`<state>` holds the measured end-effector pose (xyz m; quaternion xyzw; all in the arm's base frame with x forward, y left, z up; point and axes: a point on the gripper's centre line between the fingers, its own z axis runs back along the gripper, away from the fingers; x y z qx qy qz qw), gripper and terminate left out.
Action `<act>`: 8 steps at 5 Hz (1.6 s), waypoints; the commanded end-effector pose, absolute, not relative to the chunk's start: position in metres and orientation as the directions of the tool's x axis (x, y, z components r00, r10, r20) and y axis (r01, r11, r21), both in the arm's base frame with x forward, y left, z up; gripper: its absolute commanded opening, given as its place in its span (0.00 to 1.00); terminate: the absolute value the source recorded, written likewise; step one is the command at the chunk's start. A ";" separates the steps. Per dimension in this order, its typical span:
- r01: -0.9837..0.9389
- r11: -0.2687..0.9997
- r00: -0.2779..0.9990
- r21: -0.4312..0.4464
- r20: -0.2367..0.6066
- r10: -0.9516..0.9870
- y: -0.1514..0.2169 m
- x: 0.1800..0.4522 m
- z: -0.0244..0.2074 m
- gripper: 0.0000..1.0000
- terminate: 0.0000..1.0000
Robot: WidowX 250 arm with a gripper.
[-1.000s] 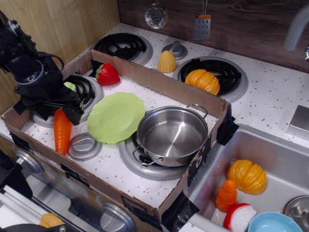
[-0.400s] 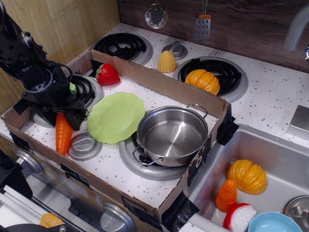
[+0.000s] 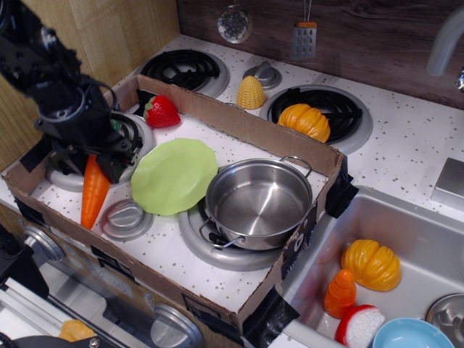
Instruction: Put carrot on plate
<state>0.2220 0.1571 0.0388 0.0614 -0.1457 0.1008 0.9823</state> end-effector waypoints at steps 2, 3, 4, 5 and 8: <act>-0.006 0.988 0.917 0.157 0.396 -0.057 0.123 0.275 0.067 0.00 0.00; 0.008 0.992 0.921 0.128 0.385 -0.057 0.108 0.289 0.058 0.00 0.00; 0.017 0.997 0.923 0.072 0.383 -0.044 0.098 0.296 0.045 0.00 0.00; 0.005 1.000 0.931 0.023 0.365 -0.013 0.090 0.300 0.036 0.00 0.00; -0.021 1.000 0.928 0.000 0.371 0.019 0.079 0.299 0.041 1.00 0.00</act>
